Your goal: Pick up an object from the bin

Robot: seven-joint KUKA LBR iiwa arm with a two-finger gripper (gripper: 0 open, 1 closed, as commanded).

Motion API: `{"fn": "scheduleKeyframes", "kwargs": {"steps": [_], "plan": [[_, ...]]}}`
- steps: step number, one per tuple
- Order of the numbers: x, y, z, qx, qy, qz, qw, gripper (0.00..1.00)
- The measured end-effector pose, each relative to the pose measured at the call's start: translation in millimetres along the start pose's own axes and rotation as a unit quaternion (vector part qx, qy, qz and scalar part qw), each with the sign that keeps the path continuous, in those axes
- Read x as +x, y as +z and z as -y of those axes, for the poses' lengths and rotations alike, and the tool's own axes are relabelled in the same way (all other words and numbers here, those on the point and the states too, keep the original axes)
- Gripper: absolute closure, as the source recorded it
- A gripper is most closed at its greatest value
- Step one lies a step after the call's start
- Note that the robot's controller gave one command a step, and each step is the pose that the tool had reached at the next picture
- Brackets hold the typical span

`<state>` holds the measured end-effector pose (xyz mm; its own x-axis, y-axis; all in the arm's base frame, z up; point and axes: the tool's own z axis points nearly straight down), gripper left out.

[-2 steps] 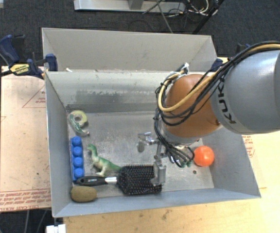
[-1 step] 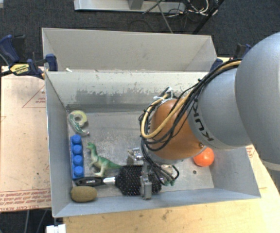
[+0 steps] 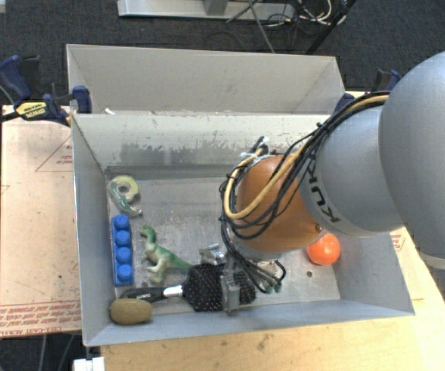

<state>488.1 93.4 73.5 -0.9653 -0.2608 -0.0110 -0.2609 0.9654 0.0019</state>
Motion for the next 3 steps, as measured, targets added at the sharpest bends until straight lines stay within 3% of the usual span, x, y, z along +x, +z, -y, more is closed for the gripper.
{"fn": "scheduleKeyframes", "kwargs": {"steps": [2, 3], "plan": [[0.7, -5.0, -0.1, 0.0, 0.0, -0.0004, 1.0, 1.0], [1.0, -25.3, 0.0, 0.0, 0.0, -0.0031, 1.0, 1.0]]}}
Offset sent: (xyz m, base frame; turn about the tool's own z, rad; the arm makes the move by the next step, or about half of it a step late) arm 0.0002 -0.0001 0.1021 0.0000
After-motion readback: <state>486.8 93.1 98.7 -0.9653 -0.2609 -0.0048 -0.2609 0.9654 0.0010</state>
